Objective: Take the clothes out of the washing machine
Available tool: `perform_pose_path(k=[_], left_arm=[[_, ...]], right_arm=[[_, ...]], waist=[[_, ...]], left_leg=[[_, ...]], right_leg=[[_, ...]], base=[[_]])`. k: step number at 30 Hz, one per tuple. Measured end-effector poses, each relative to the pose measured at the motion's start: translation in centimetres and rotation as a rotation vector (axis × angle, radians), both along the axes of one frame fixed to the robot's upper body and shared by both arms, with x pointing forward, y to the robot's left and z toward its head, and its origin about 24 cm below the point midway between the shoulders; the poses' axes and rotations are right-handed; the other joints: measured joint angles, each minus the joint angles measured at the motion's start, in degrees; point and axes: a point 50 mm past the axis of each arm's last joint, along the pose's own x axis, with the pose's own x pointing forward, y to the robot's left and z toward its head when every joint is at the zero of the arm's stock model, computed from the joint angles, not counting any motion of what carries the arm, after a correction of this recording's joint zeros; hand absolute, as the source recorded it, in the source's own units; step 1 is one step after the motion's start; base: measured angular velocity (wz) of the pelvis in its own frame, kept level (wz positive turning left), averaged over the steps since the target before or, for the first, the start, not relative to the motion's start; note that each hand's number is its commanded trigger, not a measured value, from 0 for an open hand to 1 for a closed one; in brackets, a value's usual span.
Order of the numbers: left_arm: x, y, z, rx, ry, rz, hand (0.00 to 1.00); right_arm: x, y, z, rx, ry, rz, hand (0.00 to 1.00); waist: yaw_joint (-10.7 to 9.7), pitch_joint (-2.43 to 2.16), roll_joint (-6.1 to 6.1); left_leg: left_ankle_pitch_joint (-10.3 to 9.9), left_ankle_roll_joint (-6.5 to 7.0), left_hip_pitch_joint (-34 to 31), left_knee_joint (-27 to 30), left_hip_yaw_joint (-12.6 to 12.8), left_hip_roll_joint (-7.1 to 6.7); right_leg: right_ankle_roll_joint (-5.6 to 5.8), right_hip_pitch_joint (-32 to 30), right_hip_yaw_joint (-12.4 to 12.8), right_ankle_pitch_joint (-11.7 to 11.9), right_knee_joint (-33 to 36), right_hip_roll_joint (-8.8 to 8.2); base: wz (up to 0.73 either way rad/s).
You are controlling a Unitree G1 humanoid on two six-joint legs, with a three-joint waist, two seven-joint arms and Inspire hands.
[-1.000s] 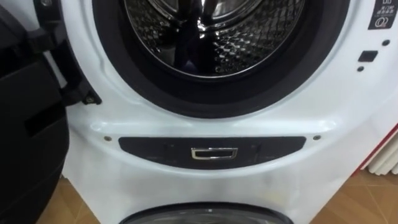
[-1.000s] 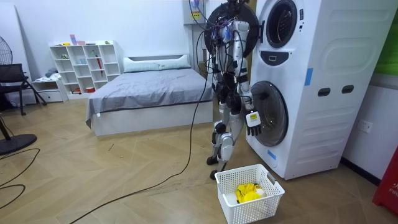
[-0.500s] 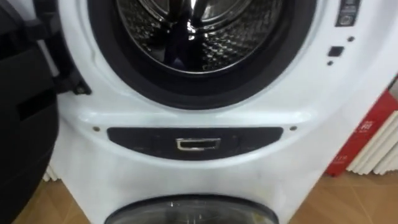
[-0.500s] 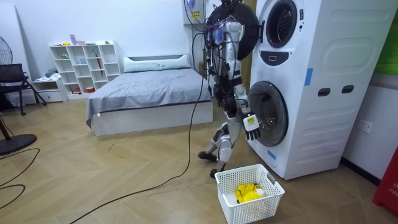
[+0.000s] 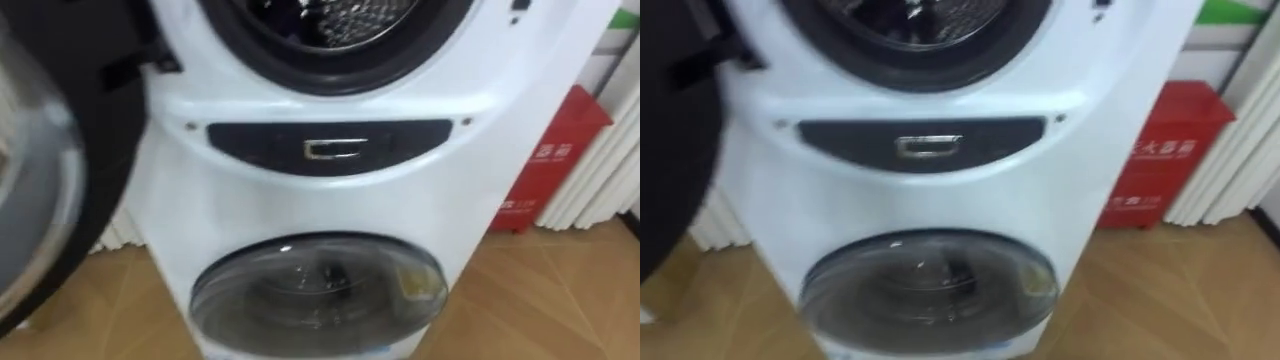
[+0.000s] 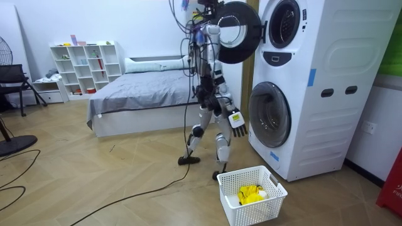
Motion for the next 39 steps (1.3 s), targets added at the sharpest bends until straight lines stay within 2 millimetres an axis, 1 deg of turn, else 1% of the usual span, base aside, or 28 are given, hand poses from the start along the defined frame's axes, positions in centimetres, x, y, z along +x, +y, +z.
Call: perform_pose_path(k=[1, 2, 3, 4, 5, 6, 7, 8, 9, 10, 11, 12, 13, 14, 16, 19, 20, 21, 22, 24, 26, 28, 32, 33, 34, 35, 36, 39], left_arm=[[-1.1, 0.3, -0.3, 0.006, 0.028, 0.009, 0.00], [-1.5, 0.5, -0.4, 0.009, 0.039, 0.013, 0.00], [-2.3, 0.7, -0.6, 0.012, 0.063, 0.023, 0.00], [-2.9, 1.0, -0.8, 0.013, 0.083, 0.041, 0.00], [-3.1, 1.0, -0.8, 0.014, 0.087, 0.044, 0.00], [-3.2, 1.1, -0.8, 0.018, 0.086, 0.047, 0.00], [-3.1, 1.0, -0.8, 0.015, 0.076, 0.046, 0.00], [-3.1, 1.0, -0.8, 0.013, 0.071, 0.045, 0.00], [-3.1, 1.0, -0.8, 0.012, 0.062, 0.045, 0.00], [-3.2, 1.2, -0.7, 0.015, 0.056, 0.061, 0.00], [-3.4, 1.4, -0.7, 0.020, 0.055, 0.074, 0.00], [-3.8, 1.7, -0.8, 0.029, 0.060, 0.105, 0.00], [-4.2, 1.9, -0.8, 0.024, 0.064, 0.135, 0.00], [-4.3, 1.9, -0.9, 0.022, 0.065, 0.146, 0.00], [-4.8, 2.3, -0.9, 0.022, 0.066, 0.185, 0.00], [-5.6, 2.6, -0.9, 0.033, 0.060, 0.225, 0.00], [-5.8, 2.6, -1.0, 0.033, 0.064, 0.232, 0.00], [-6.1, 2.6, -1.0, 0.025, 0.069, 0.257, 0.00], [-6.4, 2.5, -1.1, 0.010, 0.071, 0.294, 0.00], [-6.7, 2.6, -1.1, -0.002, 0.073, 0.323, 0.00], [-6.9, 2.6, -1.2, -0.006, 0.076, 0.336, 0.00], [-6.9, 2.6, -1.2, -0.013, 0.075, 0.352, 0.00], [-7.0, 2.5, -1.2, -0.027, 0.072, 0.396, 0.00], [-7.3, 2.5, -1.3, -0.037, 0.076, 0.422, 0.00], [-7.5, 2.5, -1.3, -0.045, 0.077, 0.444, 0.00], [-7.5, 2.5, -1.3, -0.049, 0.077, 0.456, 0.00], [-7.5, 2.6, -1.3, -0.049, 0.076, 0.469, 0.00], [-7.6, 3.2, -1.2, -0.041, 0.071, 0.499, 0.00]], right_arm=[[-0.2, 0.0, -0.1, 0.003, 0.005, -0.001, 0.00], [-0.3, 0.0, -0.1, 0.006, 0.005, -0.004, 0.00], [-0.5, 0.0, -0.1, 0.016, 0.007, -0.017, 0.00], [-0.7, 0.1, -0.2, 0.032, 0.006, -0.042, 0.00], [-0.9, 0.1, -0.2, 0.040, 0.007, -0.055, 0.00], [-1.1, 0.1, -0.3, 0.051, 0.007, -0.071, 0.00], [-1.3, 0.1, -0.3, 0.051, 0.012, -0.072, 0.00], [-1.5, 0.0, -0.3, 0.049, 0.017, -0.073, 0.00], [-1.9, 0.0, -0.4, 0.045, 0.023, -0.069, 0.00], [-2.1, 0.1, -0.5, 0.043, 0.031, -0.056, 0.00], [-2.1, 0.2, -0.5, 0.044, 0.034, -0.050, 0.00], [-2.0, 0.4, -0.6, 0.046, 0.037, -0.033, 0.00], [-2.2, 0.5, -0.6, 0.047, 0.041, -0.027, 0.00], [-2.2, 0.5, -0.6, 0.046, 0.041, -0.026, 0.00], [-2.3, 0.6, -0.7, 0.049, 0.046, -0.025, 0.00], [-2.6, 0.7, -0.7, 0.047, 0.054, -0.025, 0.00], [-2.6, 0.7, -0.7, 0.046, 0.055, -0.024, 0.00], [-2.5, 0.7, -0.7, 0.045, 0.054, -0.020, 0.00], [-2.7, 0.7, -0.8, 0.046, 0.060, -0.016, 0.00], [-3.1, 0.7, -0.9, 0.046, 0.075, -0.016, 0.00], [-3.2, 0.7, -0.9, 0.046, 0.079, -0.017, 0.00], [-3.4, 0.7, -0.9, 0.044, 0.085, -0.019, 0.00], [-3.5, 0.7, -1.0, 0.039, 0.087, -0.015, 0.00], [-3.5, 0.7, -1.0, 0.032, 0.087, -0.014, 0.00], [-3.5, 0.6, -0.9, 0.025, 0.087, -0.017, 0.00], [-3.5, 0.6, -0.9, 0.019, 0.088, -0.017, 0.00], [-3.6, 0.5, -0.9, 0.014, 0.089, -0.018, 0.00], [-3.7, 0.4, -0.9, -0.002, 0.084, -0.001, 0.00]], waist=[[-0.02, -0.16, -0.47], [-0.12, -0.09, -0.71], [-0.58, 0.07, -1.02], [-1.19, 0.08, -0.93], [-1.70, 0.16, -0.72], [-2.57, 0.01, -0.92], [-2.34, -0.10, -1.28], [-1.88, -0.15, -1.33], [-0.74, -0.22, -1.60], [0.52, -0.11, -2.40], [1.09, -0.25, -3.08], [1.98, -0.21, -3.29], [3.15, -0.40, -3.50], [3.90, -0.34, -3.29], [3.62, -0.28, -3.13], [3.79, -0.44, -3.44], [3.79, -0.39, -3.63], [3.84, -0.49, -3.44], [3.73, -0.34, -3.75], [3.70, -0.45, -3.93], [3.52, -0.39, -4.00], [3.48, -0.48, -4.12], [3.70, -0.44, -4.20], [3.67, -0.42, -4.18], [3.51, -0.06, -4.09], [3.51, 0.12, -4.05], [3.39, 0.18, -4.04], [3.47, 0.31, -4.15]], left_leg=[[0.87, 1.56, -0.58, -0.19, 0.30, -1.70], [1.33, 2.39, -0.83, -0.16, 0.72, -2.54], [2.01, 3.63, -1.43, -0.04, 2.52, -3.70], [2.47, 4.35, -1.97, 0.18, 5.63, -3.83], [2.76, 4.38, -2.15, 0.20, 6.61, -3.67], [4.07, 4.43, -2.20, -0.63, 7.70, -3.60], [6.01, 4.34, -1.50, -2.90, 8.30, -3.71], [6.86, 4.24, -0.91, -4.09, 8.55, -3.76], [8.02, 3.92, -0.16, -5.73, 9.86, -3.77], [8.47, 3.48, -0.23, -6.01, 11.36, -3.95], [8.56, 3.34, -0.43, -5.96, 11.92, -4.15], [8.77, 2.88, -0.64, -5.78, 12.88, -4.34], [8.96, 2.29, -0.84, -5.70, 14.04, -4.20], [8.93, 2.03, -1.16, -5.50, 14.75, -3.83], [9.53, 1.06, -1.85, -5.27, 14.83, -2.89], [9.87, 0.15, -1.71, -5.75, 14.65, -1.80], [9.88, 0.07, -1.75, -5.75, 14.23, -1.67], [9.94, -0.14, -1.74, -5.75, 13.57, -1.42], [9.95, -0.27, -1.69, -5.72, 13.46, -1.16], [9.94, -0.36, -1.72, -5.70, 13.09, -0.97], [9.93, -0.37, -1.81, -5.71, 12.45, -0.97], [9.91, -0.40, -2.09, -5.73, 12.05, -1.04], [9.91, -0.40, -2.28, -5.76, 10.96, -1.05], [9.91, -0.40, -2.24, -5.80, 10.87, -1.04], [9.91, -0.41, -1.65, -5.97, 10.66, -1.03], [9.91, -0.41, -1.28, -6.18, 10.54, -1.02], [9.91, -0.41, -0.95, -6.31, 10.35, -1.00], [9.91, -0.41, -0.07, -6.86, 10.33, -1.00]], right_leg=[[0.68, 0.31, 1.07, 2.39, -2.03, -1.24], [1.13, 0.48, 1.50, 3.49, -2.81, -1.94], [2.07, 0.84, 2.53, 5.29, -3.84, -3.32], [2.82, 1.06, 2.80, 3.84, -1.48, -4.54], [2.92, 1.02, 2.76, 0.97, 2.15, -4.88], [2.53, 1.55, 2.71, -4.60, 9.27, -5.70], [2.66, 3.44, 2.90, -8.76, 14.37, -5.78], [2.80, 4.90, 3.03, -10.32, 15.82, -5.62], [2.87, 8.45, 3.42, -13.06, 16.37, -5.45], [2.72, 11.69, 4.28, -15.35, 14.89, -5.45], [3.05, 13.03, 4.55, -16.17, 13.13, -5.30], [3.47, 14.63, 4.76, -16.74, 7.89, -4.55], [3.19, 15.20, 4.48, -16.73, 3.82, -3.88], [2.30, 15.19, 4.63, -16.44, 2.51, -3.37], [1.17, 15.07, 4.99, -14.88, -0.49, -1.62], [0.20, 15.13, 5.98, -14.33, -1.70, -0.02], [0.02, 15.18, 6.07, -14.23, -1.98, 0.20], [-0.28, 15.27, 6.32, -14.09, -2.33, 0.59], [-0.53, 15.74, 6.10, -13.91, -3.13, 0.85], [-0.71, 16.28, 5.93, -13.77, -4.10, 1.12], [-0.73, 16.70, 5.64, -13.77, -4.59, 1.22], [-0.71, 17.02, 5.21, -13.75, -5.13, 1.21], [-0.72, 17.04, 4.44, -13.74, -5.08, 1.24], [-0.72, 17.36, 4.23, -13.74, -5.11, 1.25], [-0.72, 18.20, 4.06, -13.74, -5.25, 1.27], [-0.72, 18.57, 3.92, -13.74, -5.26, 1.29], [-0.71, 18.98, 3.55, -13.75, -5.32, 1.29], [-0.71, 19.53, 3.68, -13.75, -5.37, 1.33]], base=[[0.00], [0.13], [0.39], [0.55], [0.76], [0.81], [0.70], [0.45], [0.08], [-0.09], [-0.41], [-0.67], [-0.75], [-0.64], [-0.28], [-0.17], [-0.19], [-0.13], [-0.08], [0.02], [0.09], [0.10], [0.03], [0.07], [0.07], [0.14], [0.10], [0.02]])
